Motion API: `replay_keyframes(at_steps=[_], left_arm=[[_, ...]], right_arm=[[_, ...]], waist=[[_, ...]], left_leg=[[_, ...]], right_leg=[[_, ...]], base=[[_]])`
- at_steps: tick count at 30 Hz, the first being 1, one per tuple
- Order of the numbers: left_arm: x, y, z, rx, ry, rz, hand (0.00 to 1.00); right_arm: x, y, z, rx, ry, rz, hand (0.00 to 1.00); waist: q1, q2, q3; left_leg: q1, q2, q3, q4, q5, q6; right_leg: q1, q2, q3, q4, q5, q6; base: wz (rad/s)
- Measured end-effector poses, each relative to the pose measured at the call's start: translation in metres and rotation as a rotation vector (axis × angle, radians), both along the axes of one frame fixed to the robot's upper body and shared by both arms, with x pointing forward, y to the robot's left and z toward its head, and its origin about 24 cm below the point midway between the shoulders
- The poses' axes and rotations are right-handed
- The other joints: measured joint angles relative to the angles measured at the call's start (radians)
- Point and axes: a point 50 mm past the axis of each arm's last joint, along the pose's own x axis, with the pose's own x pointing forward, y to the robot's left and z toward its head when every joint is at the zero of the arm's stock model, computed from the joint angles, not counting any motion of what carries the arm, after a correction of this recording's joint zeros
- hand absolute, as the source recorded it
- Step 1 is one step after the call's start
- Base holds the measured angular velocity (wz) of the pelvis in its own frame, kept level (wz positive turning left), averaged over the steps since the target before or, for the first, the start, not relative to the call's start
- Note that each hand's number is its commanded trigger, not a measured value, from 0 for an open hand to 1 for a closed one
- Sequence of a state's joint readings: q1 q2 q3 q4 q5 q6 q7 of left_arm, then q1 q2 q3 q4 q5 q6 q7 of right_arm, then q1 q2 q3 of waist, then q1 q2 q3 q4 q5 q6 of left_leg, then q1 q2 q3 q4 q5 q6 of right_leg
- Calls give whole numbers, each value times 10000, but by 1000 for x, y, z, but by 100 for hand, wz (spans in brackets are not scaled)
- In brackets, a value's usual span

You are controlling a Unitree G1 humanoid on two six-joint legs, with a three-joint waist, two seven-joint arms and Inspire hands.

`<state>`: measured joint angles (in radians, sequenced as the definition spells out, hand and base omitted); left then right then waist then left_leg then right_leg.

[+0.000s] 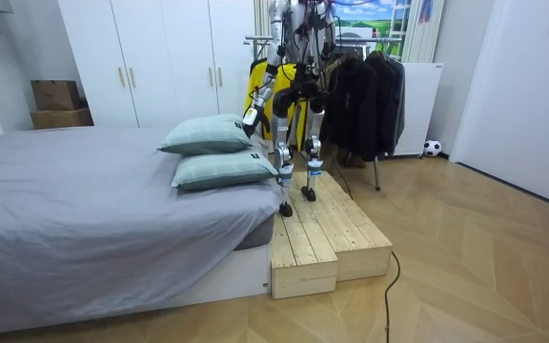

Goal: Hang clothes

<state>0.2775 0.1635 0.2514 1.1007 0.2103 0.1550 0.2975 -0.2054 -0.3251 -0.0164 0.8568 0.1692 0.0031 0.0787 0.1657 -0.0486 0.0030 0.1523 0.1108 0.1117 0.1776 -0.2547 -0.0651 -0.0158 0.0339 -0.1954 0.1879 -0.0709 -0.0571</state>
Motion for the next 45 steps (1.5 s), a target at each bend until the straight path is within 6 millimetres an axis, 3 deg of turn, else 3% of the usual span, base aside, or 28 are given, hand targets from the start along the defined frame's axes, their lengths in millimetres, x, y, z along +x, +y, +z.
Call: replay_keyframes(at_steps=[10, 18, 23, 26, 34, 41, 45], left_arm=[[1, 0, 0, -205, -46, -24, 0], [1, 0, -1, -248, 19, -174, 0], [0, 0, -1, -358, 142, -131, 0], [-1, 0, -1, -415, 208, -115, 0], [-6, -1, -1, -478, 468, -17, 0], [-11, -1, -1, -521, 753, 200, 0], [-12, -1, -1, -515, 817, 223, 0]], right_arm=[[3, 1, 3, 12, -152, 52, 0], [22, 9, 24, -52, -1225, 460, 0], [40, 20, 55, -102, -2628, 1032, 0], [47, 22, 62, -99, -2927, 1127, 0], [56, 27, 91, 436, -4305, 1084, 0], [62, 35, 135, 402, -6207, 1321, 0], [62, 31, 140, 350, -6445, 1090, 0]], waist=[[-6, -13, 8], [-84, -49, 26], [-370, -68, 23], [-418, -79, 30], [-688, -100, 36], [-1045, -110, 59], [-1098, -110, 59]], left_leg=[[-39, -3, 3, 5, 0, 0], [-67, -17, 9, 26, 1, 0], [-244, -22, 82, 58, 2, 2], [-219, -22, 102, 102, 4, 2], [-225, -55, 260, 185, 8, 3], [-287, -29, 493, 131, 8, 4], [-299, -11, 497, 85, 6, 1]], right_leg=[[-53, 0, 18, 22, -7, 4], [-151, -38, 36, 180, -69, -7], [-383, -35, 64, 240, -64, -15], [-387, -40, 89, 259, -68, -19], [-522, -51, 282, 360, -71, -13], [-700, 40, 540, 358, -49, -48], [-708, 58, 541, 408, -24, -80]], base=[[0], [0], [-4], [-1], [-5], [-11], [0]])
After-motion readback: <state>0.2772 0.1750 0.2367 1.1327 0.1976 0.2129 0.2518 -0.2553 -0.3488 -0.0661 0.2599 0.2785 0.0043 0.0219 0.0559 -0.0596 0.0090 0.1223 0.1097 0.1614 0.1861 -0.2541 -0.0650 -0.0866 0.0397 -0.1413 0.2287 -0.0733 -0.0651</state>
